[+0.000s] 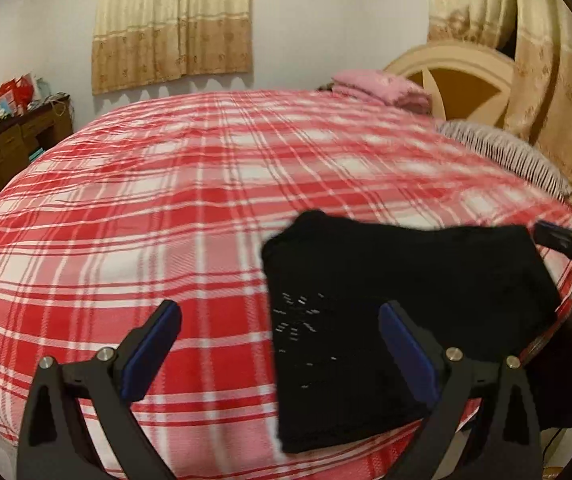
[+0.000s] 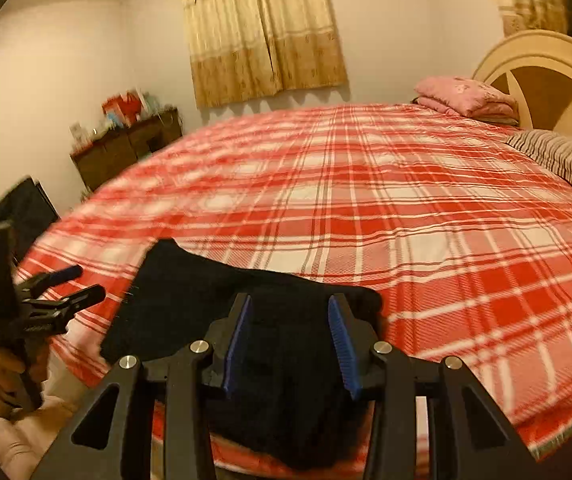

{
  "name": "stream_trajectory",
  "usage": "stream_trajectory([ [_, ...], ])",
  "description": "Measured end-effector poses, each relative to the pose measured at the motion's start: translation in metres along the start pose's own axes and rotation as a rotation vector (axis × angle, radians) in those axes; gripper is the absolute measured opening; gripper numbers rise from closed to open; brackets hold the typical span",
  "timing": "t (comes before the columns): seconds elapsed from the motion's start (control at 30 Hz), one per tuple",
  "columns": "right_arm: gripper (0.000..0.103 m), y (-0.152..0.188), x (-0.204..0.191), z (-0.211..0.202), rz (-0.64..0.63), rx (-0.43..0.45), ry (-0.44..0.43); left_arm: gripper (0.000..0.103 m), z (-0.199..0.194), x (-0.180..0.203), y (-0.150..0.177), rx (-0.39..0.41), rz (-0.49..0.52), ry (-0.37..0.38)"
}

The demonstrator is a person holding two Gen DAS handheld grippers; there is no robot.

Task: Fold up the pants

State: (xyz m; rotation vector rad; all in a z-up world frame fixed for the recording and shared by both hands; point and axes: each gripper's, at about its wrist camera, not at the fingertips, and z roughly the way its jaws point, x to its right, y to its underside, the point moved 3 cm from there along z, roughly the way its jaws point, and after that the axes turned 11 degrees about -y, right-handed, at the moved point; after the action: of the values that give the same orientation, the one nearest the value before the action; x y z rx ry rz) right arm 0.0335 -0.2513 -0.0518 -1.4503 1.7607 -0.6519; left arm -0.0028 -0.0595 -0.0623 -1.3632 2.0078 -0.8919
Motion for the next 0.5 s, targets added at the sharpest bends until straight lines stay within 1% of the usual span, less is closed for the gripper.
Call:
stream_trajectory([
  [0.03,0.042,0.004,0.011,0.017,0.036,-0.054,0.034,0.101,0.005,0.005,0.004,-0.015,0.016,-0.008],
  [0.07,0.042,0.011,0.024,0.035,0.092,-0.118,0.048,0.101,0.012,0.010,0.008,-0.041,0.033,-0.020],
  [0.1,0.042,0.014,0.031,0.043,0.118,-0.123,0.039,0.101,0.021,0.013,0.014,-0.079,0.050,-0.033],
  [0.13,0.042,0.014,0.033,0.043,0.118,-0.077,0.019,0.101,0.029,0.015,0.020,-0.112,0.060,-0.040],
  [0.17,0.042,0.013,0.032,0.041,0.111,-0.052,0.012,0.101,0.034,0.016,0.025,-0.140,0.062,-0.044],
  [0.23,0.042,0.015,0.031,0.038,0.101,-0.053,0.012,0.101,0.039,0.011,0.030,-0.170,0.030,-0.024],
  [0.3,0.042,0.012,0.033,0.024,0.121,-0.001,-0.032,0.101,0.038,0.006,0.028,-0.174,-0.001,-0.012],
  [0.37,0.042,0.010,0.043,0.001,0.216,0.090,-0.123,0.101,0.034,0.003,0.028,-0.160,-0.012,-0.023],
  [0.4,0.042,0.010,0.047,-0.005,0.245,0.103,-0.130,0.101,0.032,0.001,0.029,-0.153,-0.016,-0.029],
  [0.5,0.042,0.013,0.064,-0.026,0.327,0.108,-0.104,0.101,0.031,-0.005,0.029,-0.154,-0.045,-0.033],
])
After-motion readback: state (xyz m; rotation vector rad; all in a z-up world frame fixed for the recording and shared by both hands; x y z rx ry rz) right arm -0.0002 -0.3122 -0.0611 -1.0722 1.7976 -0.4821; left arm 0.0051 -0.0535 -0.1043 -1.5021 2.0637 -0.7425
